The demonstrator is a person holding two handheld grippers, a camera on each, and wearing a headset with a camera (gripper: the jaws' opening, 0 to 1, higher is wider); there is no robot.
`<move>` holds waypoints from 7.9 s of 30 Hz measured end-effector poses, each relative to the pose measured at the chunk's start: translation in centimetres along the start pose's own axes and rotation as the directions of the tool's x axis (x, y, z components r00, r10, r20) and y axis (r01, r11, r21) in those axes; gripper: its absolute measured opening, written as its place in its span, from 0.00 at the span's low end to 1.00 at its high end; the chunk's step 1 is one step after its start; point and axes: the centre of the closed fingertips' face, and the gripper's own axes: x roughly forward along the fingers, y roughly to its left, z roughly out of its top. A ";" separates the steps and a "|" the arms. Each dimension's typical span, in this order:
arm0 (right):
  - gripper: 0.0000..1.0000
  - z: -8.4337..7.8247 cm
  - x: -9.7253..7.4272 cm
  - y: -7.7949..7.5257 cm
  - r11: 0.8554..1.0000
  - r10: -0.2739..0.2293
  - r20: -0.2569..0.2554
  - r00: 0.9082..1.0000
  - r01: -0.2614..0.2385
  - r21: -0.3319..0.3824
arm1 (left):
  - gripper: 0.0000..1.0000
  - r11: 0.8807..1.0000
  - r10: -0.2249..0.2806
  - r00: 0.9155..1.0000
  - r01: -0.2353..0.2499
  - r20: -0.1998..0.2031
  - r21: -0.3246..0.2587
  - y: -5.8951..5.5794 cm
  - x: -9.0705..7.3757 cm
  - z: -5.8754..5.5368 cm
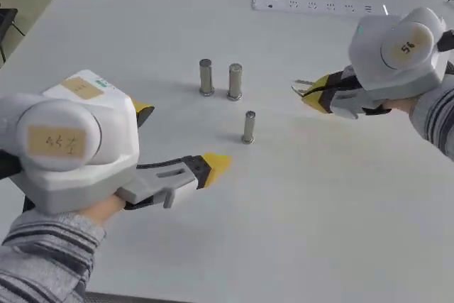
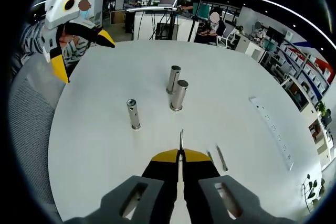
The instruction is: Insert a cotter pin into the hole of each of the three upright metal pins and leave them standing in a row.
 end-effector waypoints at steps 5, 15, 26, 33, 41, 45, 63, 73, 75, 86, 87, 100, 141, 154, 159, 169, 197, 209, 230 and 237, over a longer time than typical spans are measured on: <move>0.00 0.9 -0.2 1.4 0.997 0.007 0.026 1.000 -0.005 -0.075 | 0.63 1.000 -0.023 1.000 0.023 0.005 -0.013 -0.5 0.3 0.5; 0.00 3.5 -1.3 5.0 0.982 0.059 0.089 0.994 -0.041 -0.186 | 0.42 0.986 -0.142 0.990 0.142 0.009 -0.085 -2.7 0.7 1.3; 0.00 5.8 -2.0 7.5 0.934 0.117 0.157 0.981 -0.055 -0.352 | 0.28 0.941 -0.236 0.968 0.250 0.088 -0.229 -4.7 0.9 2.9; 0.00 7.0 -3.1 9.2 0.911 0.156 0.189 0.970 -0.068 -0.407 | 0.18 0.890 -0.278 0.950 0.310 0.140 -0.334 -5.5 0.9 3.5; 0.00 8.2 -3.9 10.0 0.905 0.183 0.225 0.957 -0.075 -0.419 | 0.10 0.860 -0.287 0.941 0.335 0.179 -0.385 -5.9 0.9 3.9; 0.00 8.5 -4.2 10.3 0.902 0.191 0.236 0.953 -0.076 -0.424 | 0.04 0.858 -0.287 0.940 0.337 0.182 -0.388 -6.1 1.0 3.8; 0.00 8.7 -4.6 10.7 0.918 0.200 0.235 0.951 -0.097 -0.385 | 0.00 0.896 -0.292 0.937 0.338 0.192 -0.288 -6.2 0.7 3.9; 0.06 7.6 -4.7 11.1 0.956 0.269 0.245 0.931 -0.227 -0.185 | 0.00 0.938 -0.335 0.935 0.343 0.119 -0.052 -6.7 0.4 2.7; 0.07 7.4 -4.9 11.4 0.955 0.292 0.257 0.921 -0.265 -0.137 | 0.00 0.936 -0.349 0.930 0.352 0.111 -0.002 -6.9 0.2 2.5; 0.08 6.9 -5.4 12.7 0.903 0.393 0.335 0.857 -0.428 0.037 | 0.00 0.896 -0.436 0.895 0.422 0.091 0.139 -8.1 -0.6 2.2; 0.07 6.9 -5.5 12.8 0.900 0.396 0.337 0.854 -0.433 0.040 | 0.00 0.893 -0.441 0.893 0.427 0.090 0.143 -8.2 -0.7 2.2; 0.02 7.0 -5.4 14.4 0.887 0.416 0.349 0.840 -0.459 0.046 | 0.00 0.874 -0.476 0.874 0.459 0.096 0.161 -9.1 -1.2 2.3; 0.00 3.5 -3.2 8.7 0.965 0.240 0.034 0.970 -0.234 -0.118 | 0.21 0.960 -0.256 0.962 0.242 0.097 0.139 -5.3 1.8 0.7; 0.00 1.9 -0.9 6.7 0.983 0.174 -0.051 0.983 -0.177 -0.050 | 0.27 0.986 -0.136 0.987 0.126 0.083 0.111 -3.4 4.7 -0.1; 0.00 1.5 0.1 6.5 0.985 0.163 -0.079 0.983 -0.167 -0.041 | 0.27 0.987 -0.103 0.992 0.092 0.076 0.130 -3.3 6.1 0.0; 0.00 0.9 1.4 5.3 0.985 0.171 -0.093 0.981 -0.171 0.017 | 0.24 0.989 -0.056 0.998 0.050 0.039 0.141 -2.8 8.7 -0.8; 0.00 0.9 2.3 5.8 0.982 0.190 -0.110 0.976 -0.189 0.016 | 0.07 0.999 -0.054 0.999 0.054 -0.005 -0.006 -2.8 12.7 -2.0; 0.00 1.5 2.2 5.6 0.982 0.186 -0.116 0.976 -0.189 -0.020 | 0.06 0.999 -0.036 0.999 0.036 0.002 0.000 -2.8 12.8 -2.2; 0.00 2.9 2.5 5.7 0.979 0.175 -0.095 0.980 -0.184 -0.091 | 0.05 1.000 -0.016 1.000 0.016 0.025 -0.006 -2.7 12.9 -2.2; 0.00 3.4 2.9 5.7 0.978 0.170 -0.080 0.982 -0.178 -0.111 | 0.05 1.000 -0.001 1.000 0.002 0.029 -0.018 -2.7 12.9 -2.2</move>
